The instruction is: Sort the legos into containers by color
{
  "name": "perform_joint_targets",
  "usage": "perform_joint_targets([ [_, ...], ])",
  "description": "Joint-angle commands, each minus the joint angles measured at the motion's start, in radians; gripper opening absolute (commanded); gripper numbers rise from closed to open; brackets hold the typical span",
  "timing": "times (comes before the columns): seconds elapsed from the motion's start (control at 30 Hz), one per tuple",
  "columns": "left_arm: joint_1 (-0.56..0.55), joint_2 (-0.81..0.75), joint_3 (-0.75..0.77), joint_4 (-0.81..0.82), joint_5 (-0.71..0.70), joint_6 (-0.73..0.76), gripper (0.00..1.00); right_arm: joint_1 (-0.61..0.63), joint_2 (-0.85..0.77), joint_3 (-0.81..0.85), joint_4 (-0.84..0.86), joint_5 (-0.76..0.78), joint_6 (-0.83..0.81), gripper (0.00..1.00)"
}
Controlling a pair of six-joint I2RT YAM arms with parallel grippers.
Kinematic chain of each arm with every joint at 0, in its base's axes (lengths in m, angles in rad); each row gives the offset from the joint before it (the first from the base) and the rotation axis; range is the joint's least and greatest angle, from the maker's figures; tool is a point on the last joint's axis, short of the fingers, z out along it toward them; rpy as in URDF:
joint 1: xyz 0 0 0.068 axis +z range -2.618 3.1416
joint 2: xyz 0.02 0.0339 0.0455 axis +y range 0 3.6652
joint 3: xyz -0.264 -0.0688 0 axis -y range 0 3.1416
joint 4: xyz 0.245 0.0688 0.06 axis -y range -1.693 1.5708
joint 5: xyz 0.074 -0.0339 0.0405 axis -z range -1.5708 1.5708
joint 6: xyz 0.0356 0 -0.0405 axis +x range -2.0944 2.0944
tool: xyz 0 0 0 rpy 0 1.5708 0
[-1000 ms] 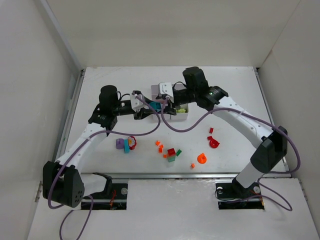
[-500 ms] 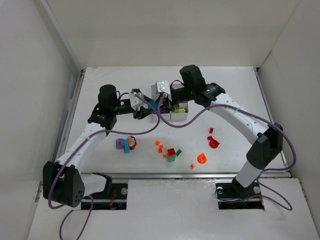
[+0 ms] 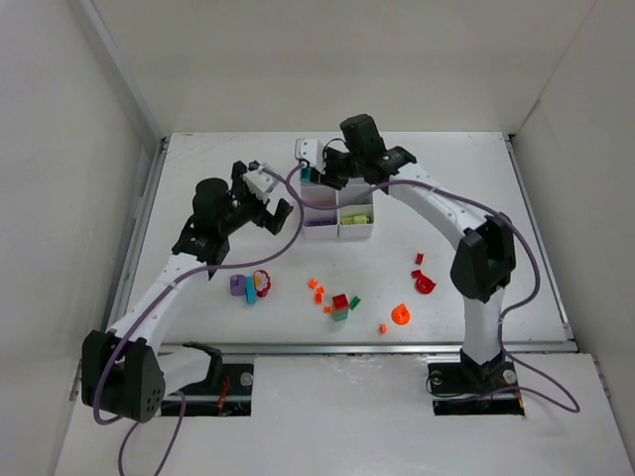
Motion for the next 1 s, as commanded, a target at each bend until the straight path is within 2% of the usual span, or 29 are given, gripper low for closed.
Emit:
perform_joint_targets([
  [0.0,-0.001,-0.037,-0.049,0.032,-0.231,-0.051,1.0,-0.008,0.057,0.1,0.043,0.113,-0.03,0.0],
  [0.2,0.009,-0.037,-0.082,0.032,-0.241,-0.084,1.0,0.001,0.102,0.11,0.103,0.228,-0.101,0.0],
  [0.5,0.029,0.005,-0.092,0.061,-0.27,-0.084,1.0,0.011,0.174,0.11,0.112,0.273,-0.152,0.01],
  [0.73,0.029,0.005,-0.092,0.07,-0.27,-0.065,1.0,0.032,0.183,0.098,0.077,0.274,-0.184,0.12],
  [0.87,0.029,0.005,-0.092,0.07,-0.261,-0.065,1.0,0.032,0.183,0.087,0.087,0.285,-0.184,0.33],
  [0.97,0.029,0.005,-0.092,0.07,-0.25,-0.065,1.0,0.032,0.172,0.087,0.087,0.296,-0.184,0.35],
])
